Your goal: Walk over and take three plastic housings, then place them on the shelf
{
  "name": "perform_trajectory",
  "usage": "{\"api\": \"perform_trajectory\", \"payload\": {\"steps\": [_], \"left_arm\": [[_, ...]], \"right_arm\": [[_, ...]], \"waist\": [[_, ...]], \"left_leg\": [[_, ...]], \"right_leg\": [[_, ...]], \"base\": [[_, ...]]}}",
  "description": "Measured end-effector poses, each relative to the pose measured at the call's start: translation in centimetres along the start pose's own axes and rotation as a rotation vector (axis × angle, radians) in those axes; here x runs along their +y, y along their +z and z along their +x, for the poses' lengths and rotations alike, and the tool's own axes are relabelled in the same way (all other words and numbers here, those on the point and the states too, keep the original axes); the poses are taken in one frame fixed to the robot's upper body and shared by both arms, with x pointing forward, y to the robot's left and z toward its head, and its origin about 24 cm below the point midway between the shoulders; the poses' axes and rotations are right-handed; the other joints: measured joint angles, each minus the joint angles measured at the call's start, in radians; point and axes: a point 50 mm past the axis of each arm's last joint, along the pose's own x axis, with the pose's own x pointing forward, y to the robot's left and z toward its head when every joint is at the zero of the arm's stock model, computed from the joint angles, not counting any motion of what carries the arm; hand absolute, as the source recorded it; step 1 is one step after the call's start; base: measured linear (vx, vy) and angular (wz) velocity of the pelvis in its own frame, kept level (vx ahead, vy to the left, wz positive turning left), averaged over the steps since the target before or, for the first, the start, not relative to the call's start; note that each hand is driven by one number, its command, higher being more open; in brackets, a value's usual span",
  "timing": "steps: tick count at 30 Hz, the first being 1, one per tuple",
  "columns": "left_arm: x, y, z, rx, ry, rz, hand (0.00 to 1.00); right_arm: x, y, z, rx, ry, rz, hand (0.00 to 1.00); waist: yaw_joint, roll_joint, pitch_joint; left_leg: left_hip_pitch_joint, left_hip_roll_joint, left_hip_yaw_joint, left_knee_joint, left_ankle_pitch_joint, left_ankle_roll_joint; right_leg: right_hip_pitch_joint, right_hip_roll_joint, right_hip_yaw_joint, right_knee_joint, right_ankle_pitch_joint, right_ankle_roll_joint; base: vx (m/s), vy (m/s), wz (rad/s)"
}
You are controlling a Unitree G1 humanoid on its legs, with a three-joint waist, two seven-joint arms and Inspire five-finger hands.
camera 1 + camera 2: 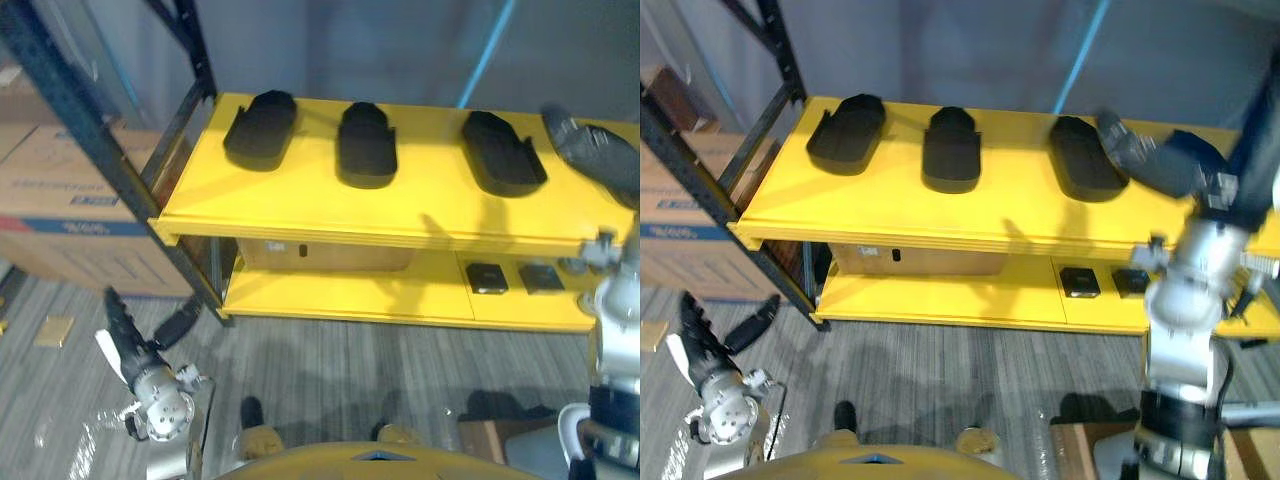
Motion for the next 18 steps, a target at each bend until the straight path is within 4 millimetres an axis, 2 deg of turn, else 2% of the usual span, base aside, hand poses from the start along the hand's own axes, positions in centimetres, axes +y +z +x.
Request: {"api": "perform_trajectory", "payload": {"steps": [1,4,7,10,12,15,18], "left_arm": [[-0.1,1.1,0.2,-0.051,0.000,-0.010,1.00],[-0.9,6.2,0.3,-0.316,-0.038,-0.007,1.00],[-2.0,8.6,0.6,-0.488,-0.114,0.042,1.00],[-2.7,9.8,1.3,-0.580,-0.224,0.120,1.00],[-3.1,10.3,2.0,-0.612,-0.298,0.178,1.00],[-4.7,11.5,3.2,-0.658,-0.468,0.298,1.00],[-5.9,11.9,4.9,-0.660,-0.579,0.429,1.00]], "right_arm": [[-0.3,-0.6,-1.2,0.051,-0.015,-0.008,1.00],[-0.7,-2.4,-6.3,0.258,-0.091,-0.021,1.00],[-0.3,-2.7,-9.1,0.358,-0.189,-0.016,1.00],[0.1,-2.4,-9.9,0.360,-0.208,0.011,1.00],[0.7,-2.1,-10.1,0.346,-0.186,0.033,1.00],[1.4,-1.5,-10.1,0.297,-0.138,0.061,1.00],[2.0,-1.3,-9.9,0.266,-0.068,0.074,1.00]], "waist": [[-0.008,0.003,-0.002],[-0.029,0.047,-0.026],[-0.039,0.060,-0.033],[-0.040,0.066,-0.034],[-0.040,0.058,-0.025],[-0.050,0.052,-0.022],[-0.056,0.063,-0.015]], "left_leg": [[-0.001,0.000,0.005,0.000,-0.002,-0.002],[-0.002,0.000,0.039,0.000,-0.013,-0.005],[0.001,0.000,0.049,0.002,-0.015,-0.004],[0.005,-0.002,0.070,0.004,-0.015,-0.003],[0.019,-0.003,0.090,0.004,-0.012,0.001],[0.022,-0.007,0.102,0.004,-0.014,0.004],[0.038,-0.010,0.119,0.004,-0.013,0.006]], "right_leg": [[-0.004,0.000,0.005,-0.002,0.002,0.000],[-0.029,0.000,0.042,-0.008,0.009,0.001],[-0.034,0.000,0.054,-0.008,0.014,-0.001],[-0.048,-0.001,0.078,-0.005,0.020,0.000],[-0.048,-0.001,0.097,-0.004,0.021,0.002],[-0.052,-0.004,0.112,0.010,0.023,0.007],[-0.058,-0.006,0.130,0.030,0.016,0.008]], "base": [[-0.02,0.009,-0.31],[0.00,0.012,-0.29],[0.03,-0.001,-0.11],[0.03,0.006,-0.20],[0.03,0.009,-0.26],[0.04,0.005,-0.11],[0.01,-0.003,-0.17]]}}
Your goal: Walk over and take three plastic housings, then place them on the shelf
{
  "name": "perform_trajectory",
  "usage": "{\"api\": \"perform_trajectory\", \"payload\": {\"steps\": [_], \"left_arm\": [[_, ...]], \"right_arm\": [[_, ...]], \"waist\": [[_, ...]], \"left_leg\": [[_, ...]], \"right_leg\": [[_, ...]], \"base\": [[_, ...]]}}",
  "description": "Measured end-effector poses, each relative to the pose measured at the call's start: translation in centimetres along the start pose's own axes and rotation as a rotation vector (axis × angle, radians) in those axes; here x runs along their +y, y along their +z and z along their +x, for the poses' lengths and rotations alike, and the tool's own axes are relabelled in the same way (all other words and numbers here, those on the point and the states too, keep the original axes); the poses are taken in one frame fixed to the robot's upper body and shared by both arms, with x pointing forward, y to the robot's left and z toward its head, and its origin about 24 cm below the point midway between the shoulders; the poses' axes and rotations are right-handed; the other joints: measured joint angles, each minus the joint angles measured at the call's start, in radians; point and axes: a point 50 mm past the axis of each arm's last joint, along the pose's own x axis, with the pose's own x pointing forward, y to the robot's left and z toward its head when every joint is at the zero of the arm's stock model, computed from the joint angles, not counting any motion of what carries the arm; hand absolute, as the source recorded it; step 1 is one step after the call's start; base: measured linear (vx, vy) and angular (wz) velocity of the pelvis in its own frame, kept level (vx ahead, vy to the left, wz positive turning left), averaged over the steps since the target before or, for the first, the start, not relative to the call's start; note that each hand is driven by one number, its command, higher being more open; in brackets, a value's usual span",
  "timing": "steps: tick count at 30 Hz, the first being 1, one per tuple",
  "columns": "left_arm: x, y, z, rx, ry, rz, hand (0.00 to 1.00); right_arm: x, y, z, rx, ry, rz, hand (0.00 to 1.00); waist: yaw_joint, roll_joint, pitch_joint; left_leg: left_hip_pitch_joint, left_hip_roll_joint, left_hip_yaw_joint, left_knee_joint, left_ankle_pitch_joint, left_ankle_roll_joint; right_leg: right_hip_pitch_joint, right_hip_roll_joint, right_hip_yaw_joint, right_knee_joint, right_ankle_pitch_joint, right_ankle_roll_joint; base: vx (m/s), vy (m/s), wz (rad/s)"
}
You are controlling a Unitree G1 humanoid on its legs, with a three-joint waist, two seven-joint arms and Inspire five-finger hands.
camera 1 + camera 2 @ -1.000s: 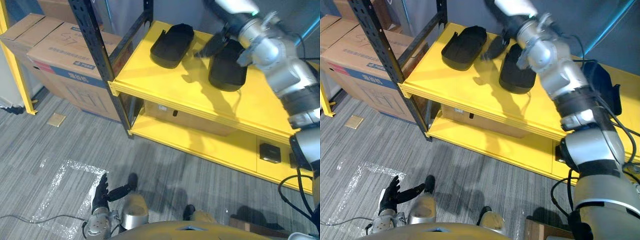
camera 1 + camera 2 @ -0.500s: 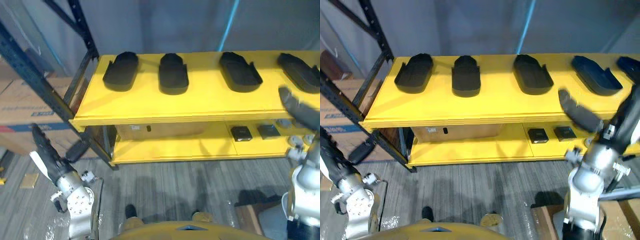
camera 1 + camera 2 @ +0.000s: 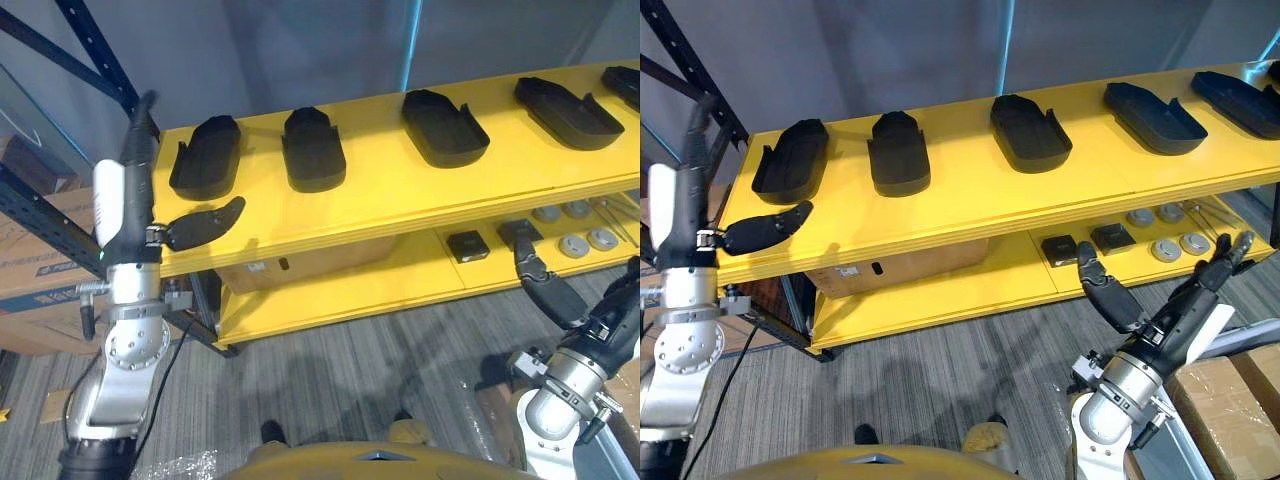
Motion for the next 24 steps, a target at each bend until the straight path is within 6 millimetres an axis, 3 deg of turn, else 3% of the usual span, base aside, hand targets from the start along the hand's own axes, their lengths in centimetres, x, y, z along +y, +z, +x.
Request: {"api": "perform_trajectory", "payload": {"steps": [4,7,10,15,17,19,24], "left_arm": [[0.1,-3.2,2.7,0.128,-0.124,0.121,1.00],[1.0,-6.1,3.6,0.260,-0.155,0.181,1.00],[2.5,-7.4,4.8,0.320,-0.147,0.258,1.00],[4.8,-7.6,6.7,0.369,-0.087,0.298,1.00],[5.6,-7.0,7.5,0.351,-0.063,0.312,1.00],[5.9,-6.8,7.7,0.353,-0.052,0.299,1.00],[5.7,-5.8,8.0,0.327,-0.088,0.273,1.00]], "right_arm": [[-0.2,0.4,1.0,-0.054,0.063,-0.035,1.00],[-0.5,0.5,1.5,-0.078,0.077,-0.055,1.00],[-0.8,0.5,1.7,-0.087,0.048,-0.071,1.00],[-1.6,-1.9,1.1,0.026,0.001,-0.146,1.00],[-2.6,-4.2,-0.1,0.142,-0.019,-0.222,1.00],[-3.0,-5.1,-1.2,0.201,-0.031,-0.246,1.00],[-2.9,-5.6,-3.3,0.280,0.041,-0.240,1.00]], "waist": [[-0.017,0.034,0.016],[-0.038,0.048,0.030],[-0.044,0.050,0.055],[-0.066,0.054,0.075],[-0.067,0.063,0.079],[-0.068,0.074,0.086],[-0.078,0.079,0.091]], "left_leg": [[-0.003,-0.008,0.017,0.000,0.001,0.004],[-0.013,-0.012,0.023,0.000,0.000,0.011],[-0.031,-0.016,0.036,0.000,0.004,0.015],[-0.052,-0.026,0.037,0.001,0.015,0.025],[-0.051,-0.027,0.038,0.001,0.015,0.026],[-0.039,-0.027,0.037,0.001,0.015,0.026],[-0.022,-0.027,0.023,0.000,0.014,0.027]], "right_leg": [[-0.036,-0.007,0.023,0.039,-0.019,0.004],[-0.064,-0.010,0.033,0.066,-0.036,-0.002],[-0.104,-0.010,0.050,0.091,-0.039,0.001],[-0.137,-0.017,0.060,0.118,-0.039,0.007],[-0.135,-0.018,0.061,0.119,-0.040,0.007],[-0.123,-0.018,0.060,0.119,-0.041,0.006],[-0.091,-0.024,0.037,0.119,-0.058,0.008]], "base": [[-0.02,-0.007,-0.10],[-0.03,-0.013,-0.06],[-0.01,-0.012,-0.09],[0.00,-0.001,-0.01],[0.00,0.000,0.00],[0.00,0.000,0.00],[-0.03,-0.015,0.10]]}}
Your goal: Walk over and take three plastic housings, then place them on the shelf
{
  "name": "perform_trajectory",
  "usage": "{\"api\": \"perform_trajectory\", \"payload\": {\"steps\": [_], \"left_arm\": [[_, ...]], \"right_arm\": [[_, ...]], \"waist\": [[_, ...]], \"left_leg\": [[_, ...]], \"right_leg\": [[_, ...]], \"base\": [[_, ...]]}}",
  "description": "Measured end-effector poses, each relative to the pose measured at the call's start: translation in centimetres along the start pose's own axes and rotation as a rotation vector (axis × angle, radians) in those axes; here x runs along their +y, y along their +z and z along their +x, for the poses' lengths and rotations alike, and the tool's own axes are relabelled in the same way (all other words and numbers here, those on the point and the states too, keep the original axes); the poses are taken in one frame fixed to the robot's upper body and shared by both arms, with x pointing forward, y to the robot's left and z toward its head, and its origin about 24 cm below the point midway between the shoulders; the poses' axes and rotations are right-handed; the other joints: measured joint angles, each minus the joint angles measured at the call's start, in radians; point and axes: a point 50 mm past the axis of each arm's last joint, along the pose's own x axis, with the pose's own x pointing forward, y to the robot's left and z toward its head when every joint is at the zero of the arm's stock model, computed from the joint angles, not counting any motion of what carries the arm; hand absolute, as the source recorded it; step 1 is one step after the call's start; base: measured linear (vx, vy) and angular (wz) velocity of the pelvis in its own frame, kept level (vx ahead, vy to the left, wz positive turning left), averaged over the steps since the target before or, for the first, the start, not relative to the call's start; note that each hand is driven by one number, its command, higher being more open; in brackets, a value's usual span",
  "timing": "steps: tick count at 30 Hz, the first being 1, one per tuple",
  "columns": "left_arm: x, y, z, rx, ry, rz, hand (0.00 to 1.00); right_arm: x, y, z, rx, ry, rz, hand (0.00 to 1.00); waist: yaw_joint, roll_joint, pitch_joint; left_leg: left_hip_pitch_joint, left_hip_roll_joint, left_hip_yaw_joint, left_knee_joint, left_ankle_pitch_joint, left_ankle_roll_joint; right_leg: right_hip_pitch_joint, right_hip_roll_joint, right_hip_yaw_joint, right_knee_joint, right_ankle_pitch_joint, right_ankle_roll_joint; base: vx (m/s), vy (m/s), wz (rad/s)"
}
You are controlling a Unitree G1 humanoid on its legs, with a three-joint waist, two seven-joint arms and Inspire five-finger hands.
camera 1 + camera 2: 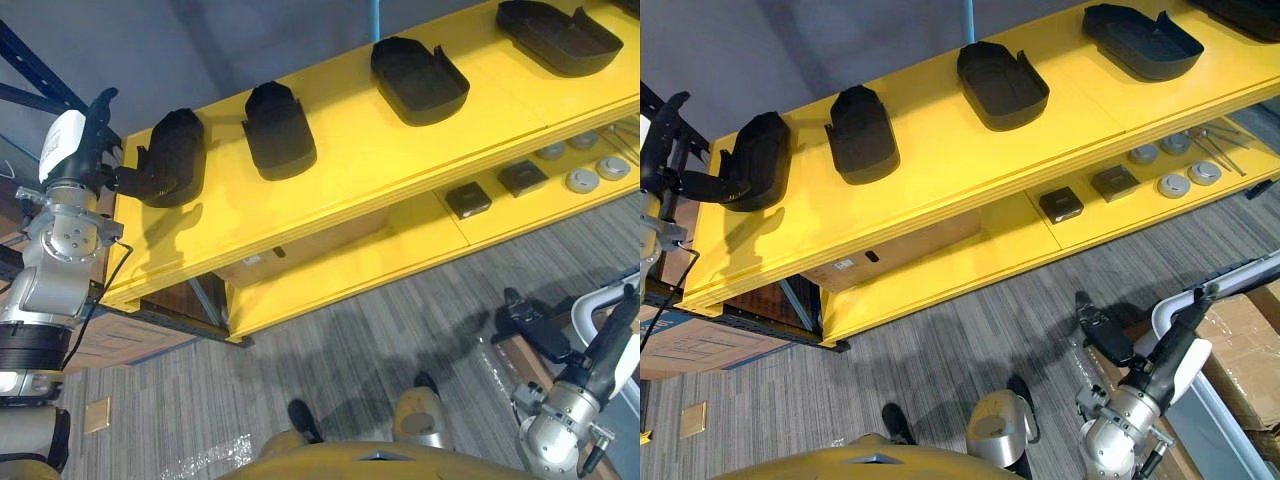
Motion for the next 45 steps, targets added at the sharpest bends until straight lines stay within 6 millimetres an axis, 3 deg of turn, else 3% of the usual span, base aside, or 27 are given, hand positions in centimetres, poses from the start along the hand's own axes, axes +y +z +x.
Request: {"api": "perform_trajectory", "payload": {"steps": [3,5,7,10,13,19,33,39,45], "left_arm": [[-0.8,0.3,-0.1,-0.012,-0.060,0.009,1.00],[-1.6,0.4,-0.2,-0.017,-0.111,0.019,1.00],[-2.4,0.3,-0.4,-0.014,-0.171,0.028,1.00],[-2.8,-0.1,-0.5,0.021,-0.220,0.033,1.00],[-2.9,0.0,-0.5,0.025,-0.257,0.041,1.00],[-2.7,3.2,0.7,-0.089,-0.275,0.065,1.00],[1.6,9.6,4.9,-0.241,-0.064,0.083,1.00],[3.4,10.7,5.9,-0.247,0.001,0.071,1.00],[3.3,9.8,6.3,-0.203,-0.020,0.080,1.00]], "right_arm": [[1.1,-1.4,-0.1,0.138,0.100,0.061,1.00],[1.3,-4.2,-0.3,0.306,0.156,0.031,1.00],[0.5,-8.8,-2.2,0.597,0.156,-0.007,1.00],[-1.6,-13.0,-5.3,0.925,0.132,-0.001,1.00],[-3.0,-14.6,-7.2,1.091,0.167,0.035,1.00],[-1.1,-14.9,-6.9,1.165,0.316,0.147,1.00],[1.3,-14.4,-5.9,1.173,0.483,0.266,1.00],[1.9,-14.3,-6.1,1.175,0.522,0.252,1.00],[2.1,-14.3,-6.2,1.189,0.527,0.252,1.00]], "waist": [[0.002,-0.009,0.003],[0.012,-0.020,0.005],[0.026,-0.025,0.009],[0.043,-0.024,0.011],[0.048,-0.030,0.017],[0.067,-0.051,0.065],[0.071,-0.097,0.176],[0.074,-0.120,0.191],[0.080,-0.128,0.196]], "left_leg": [[-0.005,0.000,-0.007,-0.001,-0.012,0.002],[-0.005,-0.001,-0.014,-0.001,-0.015,-0.002],[-0.012,-0.002,-0.040,-0.003,-0.009,-0.002],[-0.020,-0.002,-0.069,-0.001,0.009,-0.003],[-0.022,-0.008,-0.097,-0.001,0.015,-0.001],[-0.067,-0.012,-0.123,-0.003,0.021,-0.005],[-0.127,-0.016,-0.103,0.000,0.043,0.004],[-0.133,-0.015,-0.100,0.000,0.041,0.003],[-0.142,-0.014,-0.097,0.001,0.041,0.003]], "right_leg": [[0.006,-0.004,-0.015,0.000,-0.006,0.001],[0.013,-0.006,-0.022,-0.001,-0.005,0.003],[0.024,-0.009,-0.045,-0.002,-0.004,0.003],[0.038,-0.011,-0.074,0.004,-0.005,0.002],[0.052,-0.018,-0.097,0.011,-0.016,0.001],[0.012,-0.024,-0.115,0.040,-0.040,-0.003],[-0.074,-0.023,-0.077,0.072,-0.031,0.002],[-0.074,-0.021,-0.074,0.065,-0.029,0.000],[-0.072,-0.017,-0.068,0.034,-0.004,-0.002]], "base": [[-0.07,-0.009,0.14],[-0.03,-0.005,0.15],[-0.01,-0.013,0.26],[0.04,-0.030,0.29],[0.02,-0.017,0.24],[-0.04,-0.013,0.17],[0.01,-0.007,-0.01],[0.00,0.000,0.00],[0.00,0.003,-0.01]]}}
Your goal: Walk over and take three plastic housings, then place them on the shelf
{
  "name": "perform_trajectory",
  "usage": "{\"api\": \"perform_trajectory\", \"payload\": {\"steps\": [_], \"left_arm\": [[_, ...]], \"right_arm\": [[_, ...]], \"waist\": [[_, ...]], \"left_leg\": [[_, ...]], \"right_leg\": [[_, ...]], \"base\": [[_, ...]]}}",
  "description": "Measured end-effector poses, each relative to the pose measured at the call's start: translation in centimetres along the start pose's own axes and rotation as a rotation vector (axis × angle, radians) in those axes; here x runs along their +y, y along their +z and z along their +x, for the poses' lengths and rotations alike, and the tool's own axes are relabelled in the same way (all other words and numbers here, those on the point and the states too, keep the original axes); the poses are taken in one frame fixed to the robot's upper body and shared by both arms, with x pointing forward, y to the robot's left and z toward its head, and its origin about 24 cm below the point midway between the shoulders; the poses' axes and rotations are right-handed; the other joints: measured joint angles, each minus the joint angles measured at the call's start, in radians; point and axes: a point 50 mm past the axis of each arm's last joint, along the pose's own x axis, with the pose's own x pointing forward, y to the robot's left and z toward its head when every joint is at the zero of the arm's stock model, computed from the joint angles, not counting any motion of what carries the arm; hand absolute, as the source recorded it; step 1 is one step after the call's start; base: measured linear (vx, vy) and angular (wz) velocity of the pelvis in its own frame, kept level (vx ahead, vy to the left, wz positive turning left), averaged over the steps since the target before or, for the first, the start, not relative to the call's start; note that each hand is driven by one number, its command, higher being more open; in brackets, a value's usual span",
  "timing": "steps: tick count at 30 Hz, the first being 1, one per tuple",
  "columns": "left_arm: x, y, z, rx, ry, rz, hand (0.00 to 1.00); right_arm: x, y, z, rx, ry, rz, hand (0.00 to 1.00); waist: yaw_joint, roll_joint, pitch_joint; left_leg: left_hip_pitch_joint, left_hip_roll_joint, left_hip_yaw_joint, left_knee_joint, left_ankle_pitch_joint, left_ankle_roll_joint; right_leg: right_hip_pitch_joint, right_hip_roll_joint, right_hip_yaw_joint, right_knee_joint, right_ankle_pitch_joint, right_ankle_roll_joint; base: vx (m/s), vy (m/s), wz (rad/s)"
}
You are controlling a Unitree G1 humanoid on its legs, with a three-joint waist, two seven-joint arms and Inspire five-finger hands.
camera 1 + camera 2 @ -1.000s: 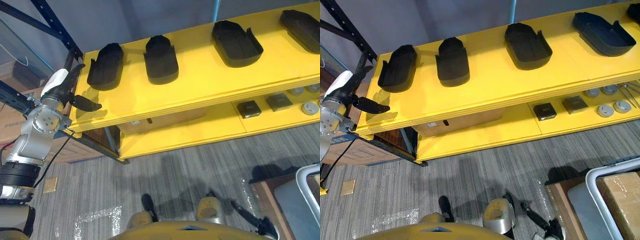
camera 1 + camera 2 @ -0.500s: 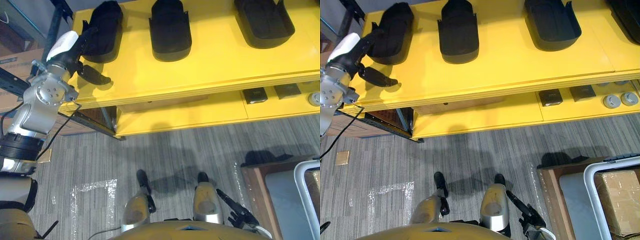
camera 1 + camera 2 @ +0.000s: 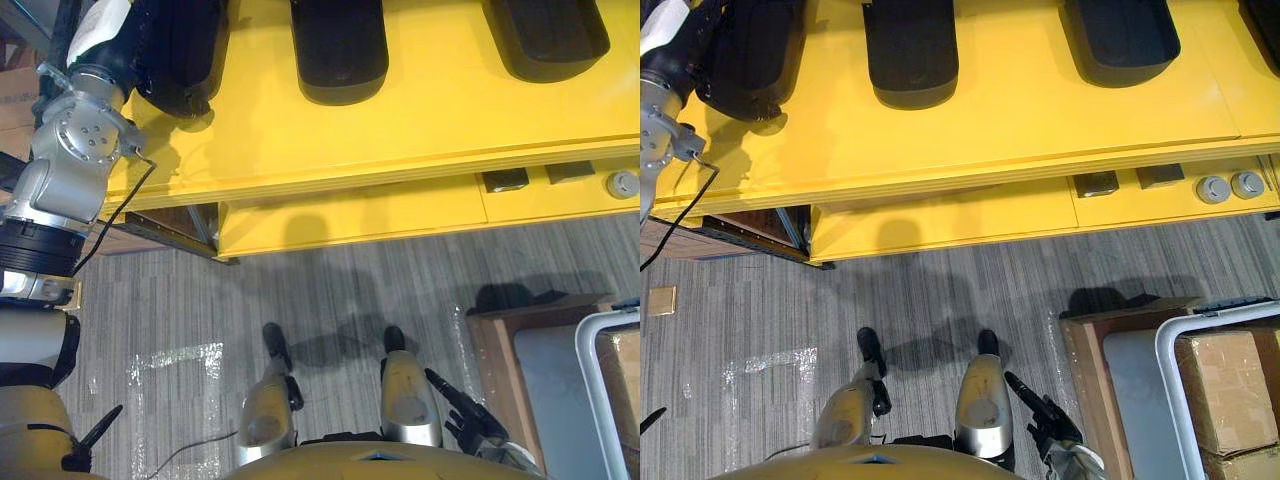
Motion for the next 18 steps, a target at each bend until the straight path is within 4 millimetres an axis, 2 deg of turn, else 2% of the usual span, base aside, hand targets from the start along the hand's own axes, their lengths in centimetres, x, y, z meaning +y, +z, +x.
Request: {"api": "perform_trajectory", "payload": {"steps": [6,18], "left_arm": [[0.32,0.71,0.69,-0.007,-0.062,0.011,1.00],[-0.67,0.79,0.63,-0.008,-0.256,0.021,1.00]], "right_arm": [[0.06,0.01,0.05,0.002,-0.010,0.001,1.00],[-0.07,0.74,0.10,-0.039,-0.109,-0.048,1.00]], "waist": [[0.023,-0.008,0.004],[0.031,-0.007,0.004]], "left_leg": [[-0.002,0.000,-0.001,0.000,0.000,0.000],[0.005,0.000,-0.002,-0.001,0.001,0.001]], "right_leg": [[0.001,0.000,0.000,-0.004,0.001,0.001],[0.017,0.000,-0.004,-0.016,0.009,0.004]], "base": [[0.00,0.000,0.00],[0.00,0.000,0.00]]}}
